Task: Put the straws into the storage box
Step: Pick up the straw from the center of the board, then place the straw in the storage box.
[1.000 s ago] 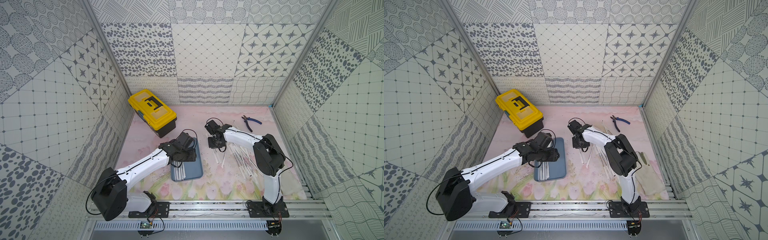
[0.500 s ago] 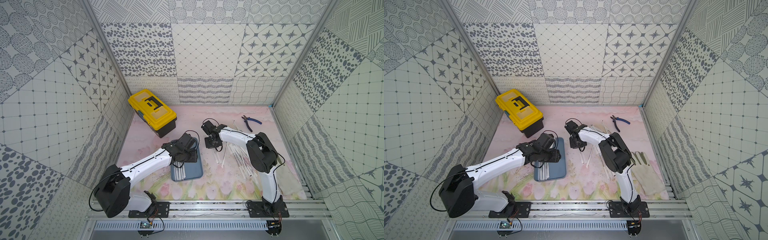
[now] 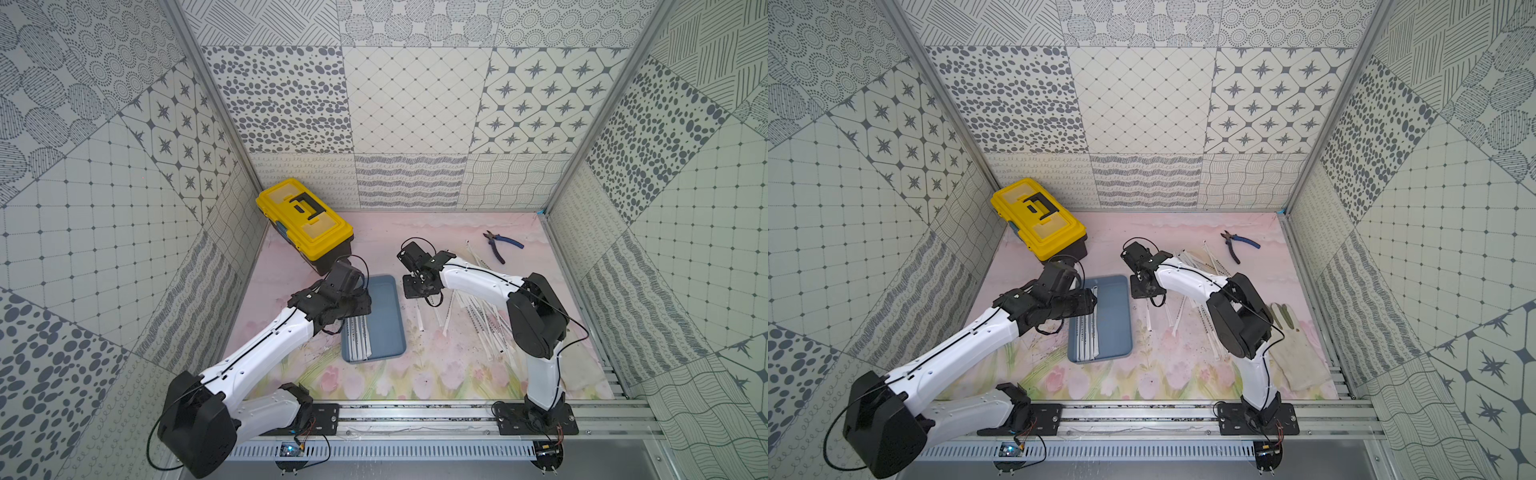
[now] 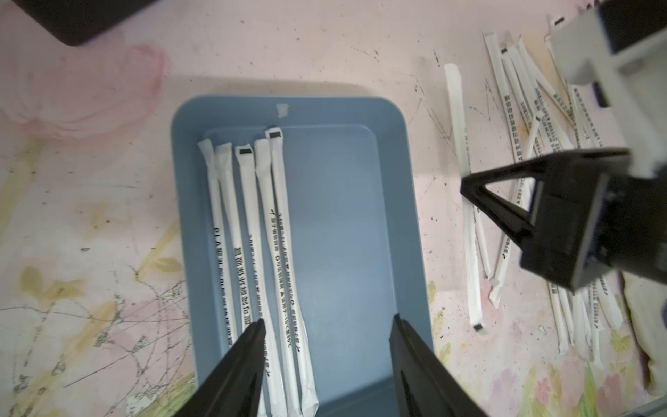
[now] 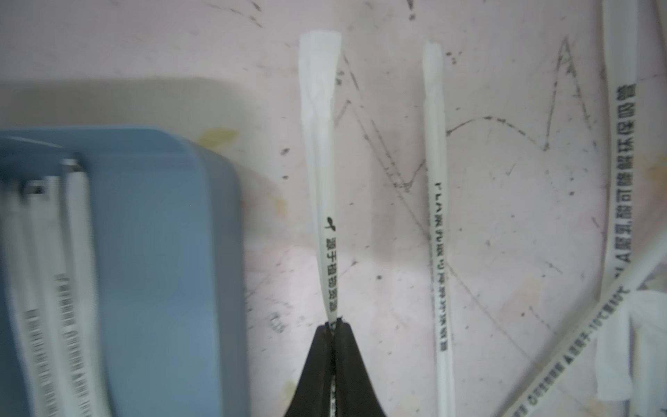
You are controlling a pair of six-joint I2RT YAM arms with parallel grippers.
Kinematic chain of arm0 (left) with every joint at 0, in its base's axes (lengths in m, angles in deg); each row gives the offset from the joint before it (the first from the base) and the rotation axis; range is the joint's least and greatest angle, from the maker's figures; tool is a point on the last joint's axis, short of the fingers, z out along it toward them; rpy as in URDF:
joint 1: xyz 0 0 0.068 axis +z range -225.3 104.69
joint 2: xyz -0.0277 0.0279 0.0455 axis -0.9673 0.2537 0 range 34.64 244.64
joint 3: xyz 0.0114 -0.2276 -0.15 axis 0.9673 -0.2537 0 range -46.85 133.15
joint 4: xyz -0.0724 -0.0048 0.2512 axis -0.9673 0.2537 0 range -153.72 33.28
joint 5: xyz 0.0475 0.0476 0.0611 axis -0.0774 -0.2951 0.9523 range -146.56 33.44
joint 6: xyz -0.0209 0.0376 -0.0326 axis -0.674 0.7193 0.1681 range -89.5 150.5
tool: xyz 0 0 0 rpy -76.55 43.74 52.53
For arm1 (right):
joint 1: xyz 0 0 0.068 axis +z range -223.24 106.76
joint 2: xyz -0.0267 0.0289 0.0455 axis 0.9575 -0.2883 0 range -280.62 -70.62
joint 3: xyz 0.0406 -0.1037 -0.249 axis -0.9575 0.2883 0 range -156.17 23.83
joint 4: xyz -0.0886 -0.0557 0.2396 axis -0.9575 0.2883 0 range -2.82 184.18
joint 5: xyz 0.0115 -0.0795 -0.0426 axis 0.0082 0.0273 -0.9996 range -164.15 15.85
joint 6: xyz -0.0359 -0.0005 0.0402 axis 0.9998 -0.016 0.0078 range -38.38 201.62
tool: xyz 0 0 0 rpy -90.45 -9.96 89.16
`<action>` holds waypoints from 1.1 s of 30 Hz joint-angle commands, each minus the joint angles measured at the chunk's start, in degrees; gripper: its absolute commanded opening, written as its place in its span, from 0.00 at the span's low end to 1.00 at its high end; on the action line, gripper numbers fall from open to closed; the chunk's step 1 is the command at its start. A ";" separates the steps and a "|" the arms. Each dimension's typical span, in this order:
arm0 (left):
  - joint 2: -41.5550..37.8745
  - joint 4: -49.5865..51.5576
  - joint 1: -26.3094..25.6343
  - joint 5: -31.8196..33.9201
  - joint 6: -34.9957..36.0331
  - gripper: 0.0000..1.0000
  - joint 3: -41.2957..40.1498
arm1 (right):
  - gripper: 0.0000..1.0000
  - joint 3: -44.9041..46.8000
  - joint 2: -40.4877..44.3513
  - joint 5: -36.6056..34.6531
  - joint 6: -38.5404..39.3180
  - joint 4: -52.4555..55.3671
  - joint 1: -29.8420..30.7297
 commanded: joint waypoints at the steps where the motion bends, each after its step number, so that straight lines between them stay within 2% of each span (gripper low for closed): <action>1: -3.74 4.91 5.16 1.80 1.13 0.60 -1.56 | 0.08 1.42 3.55 3.99 -8.15 -7.89 5.63; 4: -4.45 4.38 6.57 0.69 -0.33 0.60 -3.30 | 0.08 1.47 0.31 3.34 -11.10 -14.03 9.05; 8: -5.24 3.86 6.77 -0.61 -1.08 0.59 -3.95 | 0.08 -0.73 -5.55 5.75 -14.67 -18.09 9.19; 17: -4.64 2.10 6.76 -2.72 -1.75 0.59 -4.78 | 0.07 -6.63 -14.11 9.53 -14.19 -14.02 10.18; 24: -4.20 2.06 6.78 -2.89 -1.32 0.59 -4.39 | 0.08 -6.15 -15.74 11.43 -15.38 -14.22 10.24; 26: -4.13 2.10 6.75 -2.88 -1.35 0.59 -4.24 | 0.10 -6.26 -15.60 11.22 -15.34 -14.00 10.17; 29: -4.02 2.29 6.77 -3.02 -1.37 0.59 -3.86 | 0.18 -6.57 -14.10 11.10 -14.93 -12.78 10.17; 33: -3.76 2.64 6.77 -3.06 -0.96 0.59 -2.75 | 0.29 -3.50 -7.34 12.16 -14.88 -12.72 9.73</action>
